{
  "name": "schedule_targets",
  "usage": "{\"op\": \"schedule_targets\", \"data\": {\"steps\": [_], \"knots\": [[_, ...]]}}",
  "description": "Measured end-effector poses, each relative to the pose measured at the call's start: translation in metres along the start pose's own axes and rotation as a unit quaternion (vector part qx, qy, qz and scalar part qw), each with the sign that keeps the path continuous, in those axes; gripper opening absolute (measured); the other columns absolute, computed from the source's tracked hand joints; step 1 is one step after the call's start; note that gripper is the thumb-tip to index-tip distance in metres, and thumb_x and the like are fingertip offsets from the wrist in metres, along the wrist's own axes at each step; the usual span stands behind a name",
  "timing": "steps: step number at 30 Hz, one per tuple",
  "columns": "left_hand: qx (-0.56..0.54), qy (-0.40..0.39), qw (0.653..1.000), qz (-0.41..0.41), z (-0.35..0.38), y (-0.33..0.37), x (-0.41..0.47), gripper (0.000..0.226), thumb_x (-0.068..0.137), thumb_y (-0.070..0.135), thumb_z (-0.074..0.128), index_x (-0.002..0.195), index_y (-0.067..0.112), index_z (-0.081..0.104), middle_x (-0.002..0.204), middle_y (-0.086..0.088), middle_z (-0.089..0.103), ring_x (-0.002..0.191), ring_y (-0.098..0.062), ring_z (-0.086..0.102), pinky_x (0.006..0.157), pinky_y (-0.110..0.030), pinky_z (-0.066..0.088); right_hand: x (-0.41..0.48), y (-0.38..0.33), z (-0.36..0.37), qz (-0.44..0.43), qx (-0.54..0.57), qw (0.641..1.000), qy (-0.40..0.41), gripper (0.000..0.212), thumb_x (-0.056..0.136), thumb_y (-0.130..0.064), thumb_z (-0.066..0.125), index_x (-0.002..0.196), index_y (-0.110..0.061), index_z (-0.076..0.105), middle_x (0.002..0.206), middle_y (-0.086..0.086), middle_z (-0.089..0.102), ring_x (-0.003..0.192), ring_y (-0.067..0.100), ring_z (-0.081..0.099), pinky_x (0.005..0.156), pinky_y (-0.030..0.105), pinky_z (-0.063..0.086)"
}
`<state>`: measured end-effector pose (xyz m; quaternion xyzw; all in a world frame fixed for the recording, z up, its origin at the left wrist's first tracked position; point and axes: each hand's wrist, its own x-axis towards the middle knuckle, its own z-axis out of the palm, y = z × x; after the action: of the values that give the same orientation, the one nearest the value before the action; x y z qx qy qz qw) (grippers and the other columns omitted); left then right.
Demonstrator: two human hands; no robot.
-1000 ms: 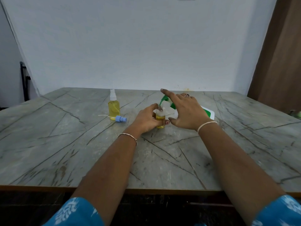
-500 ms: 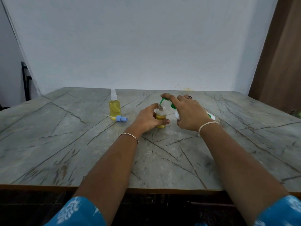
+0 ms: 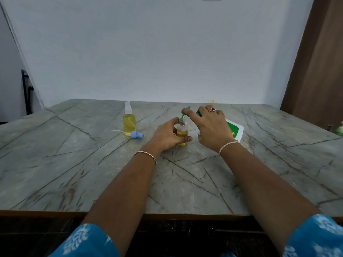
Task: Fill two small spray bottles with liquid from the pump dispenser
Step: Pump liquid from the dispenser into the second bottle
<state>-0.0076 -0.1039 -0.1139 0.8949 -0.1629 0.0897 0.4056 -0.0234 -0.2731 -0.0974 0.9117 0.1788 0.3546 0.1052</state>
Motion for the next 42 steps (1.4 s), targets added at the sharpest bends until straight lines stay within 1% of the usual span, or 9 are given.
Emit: {"op": "schedule_targets", "data": {"steps": [6, 10, 13, 16, 22, 29, 35, 39, 42], "knots": [[-0.009, -0.004, 1.000, -0.004, 0.000, 0.000, 0.000, 0.070, 0.067, 0.041, 0.083, 0.126, 0.022, 0.051, 0.110, -0.005, 0.070, 0.100, -0.021, 0.065, 0.096, -0.039, 0.048, -0.001, 0.002, 0.000, -0.014, -0.016, 1.000, 0.001, 0.111, 0.078, -0.022, 0.067, 0.148, -0.041, -0.017, 0.110, 0.011, 0.053, 0.108, 0.031, 0.050, 0.082, 0.041, 0.045], [0.002, -0.005, 1.000, -0.006, -0.001, 0.002, -0.001, 0.068, 0.069, 0.041, 0.082, 0.126, 0.023, 0.051, 0.112, -0.005, 0.069, 0.100, -0.021, 0.063, 0.091, -0.032, 0.047, -0.001, 0.001, -0.001, -0.001, -0.008, 1.000, -0.011, 0.097, 0.076, -0.017, 0.068, 0.146, -0.037, 0.004, 0.114, 0.011, 0.053, 0.111, 0.032, 0.048, 0.086, 0.042, 0.043], [0.015, -0.009, 1.000, -0.004, -0.001, 0.004, -0.001, 0.072, 0.068, 0.043, 0.082, 0.129, 0.021, 0.049, 0.115, -0.005, 0.068, 0.103, -0.023, 0.063, 0.095, -0.036, 0.047, 0.000, -0.001, -0.002, 0.006, -0.014, 1.000, -0.011, 0.089, 0.074, -0.016, 0.069, 0.142, -0.035, 0.013, 0.115, 0.011, 0.054, 0.112, 0.032, 0.048, 0.088, 0.043, 0.042], [0.017, -0.009, 1.000, -0.003, -0.001, 0.006, -0.003, 0.073, 0.069, 0.042, 0.081, 0.131, 0.019, 0.048, 0.119, -0.006, 0.066, 0.107, -0.024, 0.062, 0.098, -0.035, 0.046, 0.002, -0.002, -0.002, 0.009, -0.018, 1.000, -0.010, 0.084, 0.074, -0.015, 0.069, 0.136, -0.034, 0.015, 0.119, 0.011, 0.053, 0.113, 0.032, 0.047, 0.091, 0.045, 0.042], [0.009, -0.010, 1.000, -0.005, -0.002, 0.006, -0.003, 0.065, 0.069, 0.041, 0.081, 0.124, 0.024, 0.051, 0.111, -0.007, 0.069, 0.100, -0.024, 0.064, 0.092, -0.033, 0.047, 0.004, -0.001, -0.002, -0.003, -0.040, 0.999, -0.004, 0.083, 0.075, -0.014, 0.068, 0.137, -0.033, 0.016, 0.117, 0.012, 0.054, 0.112, 0.033, 0.048, 0.089, 0.046, 0.043], [0.009, -0.011, 1.000, -0.008, -0.003, 0.010, -0.006, 0.067, 0.072, 0.038, 0.080, 0.129, 0.021, 0.048, 0.119, -0.009, 0.066, 0.108, -0.024, 0.061, 0.088, -0.025, 0.038, -0.001, 0.007, 0.003, -0.026, -0.057, 0.998, -0.007, 0.107, 0.075, -0.007, 0.063, 0.150, -0.040, -0.006, 0.108, 0.014, 0.051, 0.105, 0.034, 0.047, 0.084, 0.045, 0.044], [0.006, -0.013, 1.000, -0.014, -0.002, 0.011, -0.008, 0.074, 0.074, 0.036, 0.079, 0.136, 0.019, 0.043, 0.123, -0.011, 0.064, 0.109, -0.025, 0.060, 0.088, -0.025, 0.038, 0.002, 0.001, 0.000, -0.002, -0.047, 0.999, -0.003, 0.086, 0.074, -0.008, 0.066, 0.137, -0.036, 0.016, 0.112, 0.014, 0.053, 0.109, 0.035, 0.048, 0.086, 0.047, 0.043], [0.010, -0.013, 1.000, -0.011, -0.003, 0.008, -0.006, 0.073, 0.071, 0.039, 0.080, 0.133, 0.021, 0.046, 0.122, -0.010, 0.064, 0.106, -0.024, 0.061, 0.089, -0.027, 0.041, 0.006, -0.005, 0.002, 0.011, -0.044, 0.999, 0.008, 0.083, 0.069, -0.010, 0.070, 0.134, -0.033, 0.026, 0.111, 0.012, 0.054, 0.110, 0.034, 0.048, 0.085, 0.047, 0.042], [0.009, -0.010, 1.000, -0.010, -0.003, 0.006, -0.005, 0.070, 0.070, 0.040, 0.081, 0.129, 0.022, 0.049, 0.116, -0.008, 0.067, 0.102, -0.023, 0.063, 0.092, -0.030, 0.045, 0.004, -0.005, 0.004, 0.012, -0.048, 0.999, 0.011, 0.084, 0.068, -0.009, 0.070, 0.135, -0.033, 0.025, 0.111, 0.013, 0.054, 0.109, 0.034, 0.048, 0.085, 0.048, 0.042]]}}
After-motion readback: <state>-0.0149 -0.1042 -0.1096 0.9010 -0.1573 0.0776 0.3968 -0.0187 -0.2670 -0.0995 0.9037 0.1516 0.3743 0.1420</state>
